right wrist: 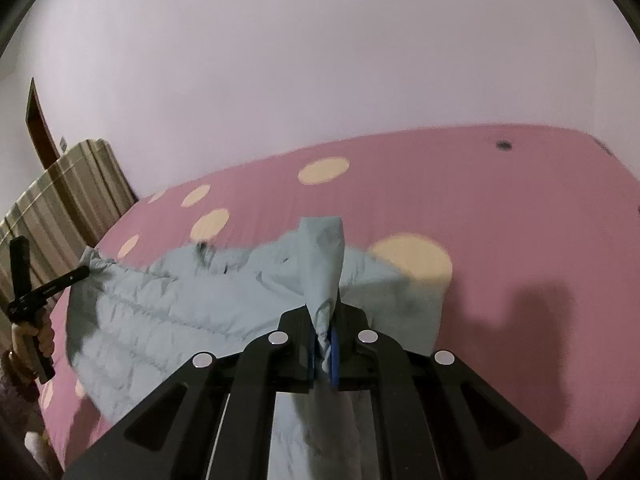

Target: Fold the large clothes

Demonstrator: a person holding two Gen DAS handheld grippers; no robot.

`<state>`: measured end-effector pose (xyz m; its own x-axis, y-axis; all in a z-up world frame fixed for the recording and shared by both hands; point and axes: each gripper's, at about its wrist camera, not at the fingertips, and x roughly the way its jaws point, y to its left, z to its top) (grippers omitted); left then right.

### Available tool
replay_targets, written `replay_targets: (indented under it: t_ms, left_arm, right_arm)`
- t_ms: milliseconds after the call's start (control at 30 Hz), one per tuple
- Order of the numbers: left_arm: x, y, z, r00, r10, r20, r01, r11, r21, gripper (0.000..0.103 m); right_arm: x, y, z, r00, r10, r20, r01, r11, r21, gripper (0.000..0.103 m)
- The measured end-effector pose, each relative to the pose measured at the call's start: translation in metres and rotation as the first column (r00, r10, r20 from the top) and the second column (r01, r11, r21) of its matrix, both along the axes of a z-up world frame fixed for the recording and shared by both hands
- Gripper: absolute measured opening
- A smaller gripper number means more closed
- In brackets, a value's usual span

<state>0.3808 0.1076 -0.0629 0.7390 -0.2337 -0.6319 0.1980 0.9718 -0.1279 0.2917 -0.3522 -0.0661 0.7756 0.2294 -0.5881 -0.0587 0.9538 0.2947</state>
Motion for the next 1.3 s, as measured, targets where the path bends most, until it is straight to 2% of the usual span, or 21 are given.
replay_targets:
  t_ms: [167, 267, 367, 467, 567, 767, 900, 933, 967, 1000, 1067, 1100, 1167, 1233, 1300]
  left_arm:
    - [0.053, -0.01, -0.003, 0.998, 0.063, -0.003, -0.063, 0.997, 0.035, 0.002]
    - [0.086, -0.019, -0.029, 0.994, 0.104, -0.04, -0.1, 0.99, 0.097, 0.002]
    - [0.102, -0.027, -0.057, 0.989, 0.13, -0.077, -0.117, 0.981, 0.153, 0.002]
    - [0.113, -0.03, -0.09, 0.98, 0.158, -0.122, -0.133, 0.972, 0.192, 0.002]
    - [0.116, -0.03, -0.108, 0.976, 0.171, -0.136, -0.142, 0.97, 0.199, 0.002]
    - [0.12, -0.029, -0.129, 0.972, 0.2, -0.124, -0.173, 0.964, 0.2, 0.002]
    - [0.121, -0.03, -0.125, 0.97, 0.198, -0.14, -0.167, 0.963, 0.21, 0.003]
    - [0.121, -0.029, -0.122, 0.97, 0.199, -0.142, -0.168, 0.964, 0.209, 0.004]
    - [0.119, -0.026, -0.119, 0.967, 0.208, -0.144, -0.176, 0.962, 0.21, 0.008]
    - [0.118, -0.024, -0.116, 0.964, 0.219, -0.148, -0.186, 0.96, 0.209, 0.018]
    - [0.109, -0.014, -0.105, 0.955, 0.254, -0.153, -0.225, 0.957, 0.183, 0.033]
    - [0.106, -0.01, -0.101, 0.951, 0.268, -0.156, -0.241, 0.955, 0.17, 0.038]
    - [0.096, -0.002, -0.088, 0.939, 0.311, -0.151, -0.29, 0.946, 0.145, 0.041]
    - [0.083, -0.004, -0.068, 0.943, 0.309, -0.123, -0.298, 0.949, 0.099, 0.041]
    - [0.069, -0.022, -0.05, 0.959, 0.27, -0.081, -0.264, 0.961, 0.078, 0.045]
  right_arm:
    - [0.06, -0.003, -0.004, 0.999, -0.046, -0.026, 0.046, 0.999, -0.019, 0.004]
    - [0.088, -0.002, -0.021, 0.996, -0.056, -0.07, 0.054, 0.998, -0.03, 0.004]
    - [0.109, 0.003, -0.048, 0.99, -0.065, -0.129, 0.057, 0.996, -0.065, 0.004]
    - [0.122, 0.003, -0.076, 0.979, -0.076, -0.189, 0.061, 0.994, -0.086, 0.004]
    - [0.127, 0.001, -0.102, 0.969, -0.083, -0.231, 0.067, 0.995, -0.077, 0.004]
    - [0.122, -0.007, -0.117, 0.973, -0.089, -0.212, 0.086, 0.996, -0.025, 0.003]
    - [0.121, -0.009, -0.115, 0.972, -0.089, -0.216, 0.088, 0.996, -0.015, 0.004]
    - [0.121, -0.009, -0.112, 0.972, -0.088, -0.218, 0.086, 0.996, -0.018, 0.007]
    - [0.121, -0.009, -0.11, 0.971, -0.086, -0.222, 0.083, 0.996, -0.02, 0.008]
    - [0.124, -0.008, -0.108, 0.97, -0.085, -0.227, 0.082, 0.996, -0.023, 0.009]
    - [0.123, -0.008, -0.1, 0.964, -0.099, -0.247, 0.091, 0.995, -0.042, 0.024]
    - [0.123, -0.008, -0.096, 0.962, -0.103, -0.252, 0.095, 0.994, -0.046, 0.029]
    - [0.118, -0.003, -0.082, 0.96, -0.144, -0.238, 0.132, 0.989, -0.066, 0.04]
    - [0.107, 0.004, -0.063, 0.967, -0.16, -0.199, 0.149, 0.986, -0.073, 0.041]
    - [0.097, 0.016, -0.047, 0.974, -0.147, -0.175, 0.138, 0.989, -0.062, 0.041]
